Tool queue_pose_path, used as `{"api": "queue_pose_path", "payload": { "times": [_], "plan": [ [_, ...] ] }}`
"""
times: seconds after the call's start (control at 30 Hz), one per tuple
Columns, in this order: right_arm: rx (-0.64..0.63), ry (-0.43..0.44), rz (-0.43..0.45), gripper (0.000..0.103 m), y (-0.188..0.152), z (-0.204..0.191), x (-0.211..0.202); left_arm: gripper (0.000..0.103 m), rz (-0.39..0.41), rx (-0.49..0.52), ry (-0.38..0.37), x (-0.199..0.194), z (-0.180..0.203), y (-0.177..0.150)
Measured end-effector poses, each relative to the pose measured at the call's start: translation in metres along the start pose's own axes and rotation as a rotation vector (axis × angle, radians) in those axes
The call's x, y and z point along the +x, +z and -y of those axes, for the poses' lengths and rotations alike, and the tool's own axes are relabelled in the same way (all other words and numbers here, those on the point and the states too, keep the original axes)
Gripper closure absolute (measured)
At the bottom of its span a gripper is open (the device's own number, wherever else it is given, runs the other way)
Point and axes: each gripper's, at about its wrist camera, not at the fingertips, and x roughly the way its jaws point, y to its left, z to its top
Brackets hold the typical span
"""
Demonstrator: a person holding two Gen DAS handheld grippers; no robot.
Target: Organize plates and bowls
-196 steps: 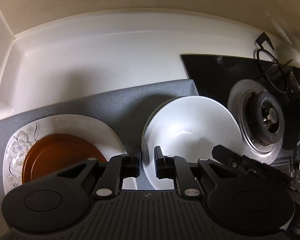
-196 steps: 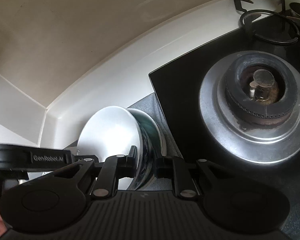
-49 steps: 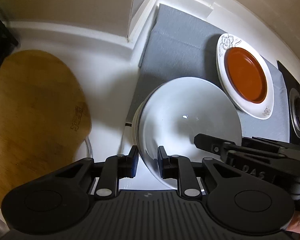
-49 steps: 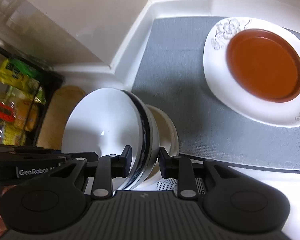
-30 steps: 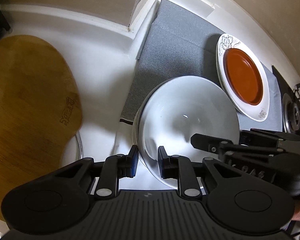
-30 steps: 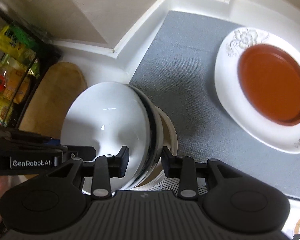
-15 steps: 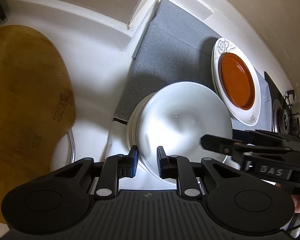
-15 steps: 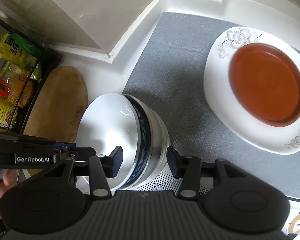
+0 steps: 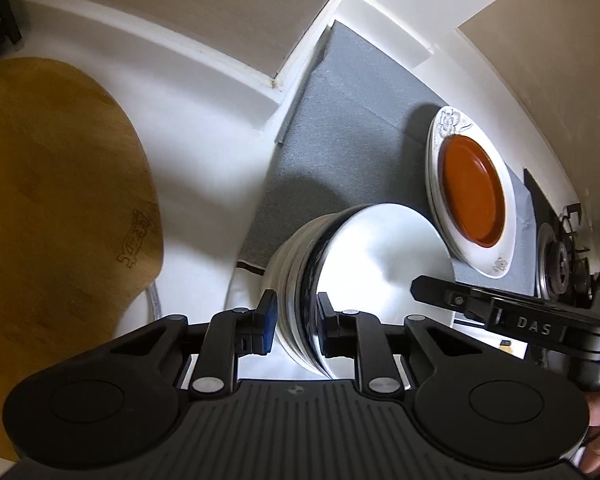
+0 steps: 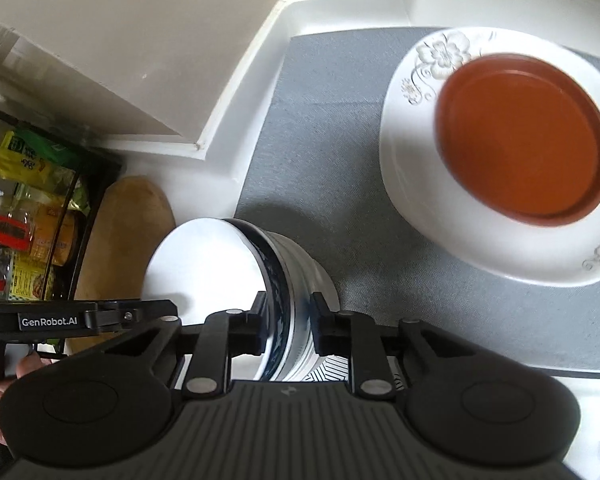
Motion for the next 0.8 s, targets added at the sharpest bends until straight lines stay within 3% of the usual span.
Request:
{"api": "queue_pose_path", "payload": {
  "times": [0.13,0.2,0.3,0.43,0.6,0.8],
  "plan": [
    [0.064,0.033,0.001,0.08,0.0,0.009,0.001,0.08,-0.007,0.015,-0.006,0.006,0.0,0.0],
    [0.127,0.044,0.014,0.066,-0.002,0.017,0.001,0.078,-0.022,-0.002,-0.01,0.01,-0.001,0.0],
    [0.197,0.073,0.046,0.06,-0.008,0.026,-0.002,0.078,-0.017,0.03,-0.002,0.008,0.002,0.0],
    [0.203,0.07,0.055,0.049,-0.013,0.03,0.004,0.057,0.001,0.098,0.025,0.009,0.006,0.0],
    [0.289,0.132,0.048,0.033,-0.018,0.047,0.016,0.055,-0.075,0.062,0.022,0.035,-0.001,0.002],
    [0.307,0.201,0.029,0.031,-0.026,0.052,0.029,0.055,-0.107,0.016,-0.064,0.047,-0.009,0.003]
  ]
}}
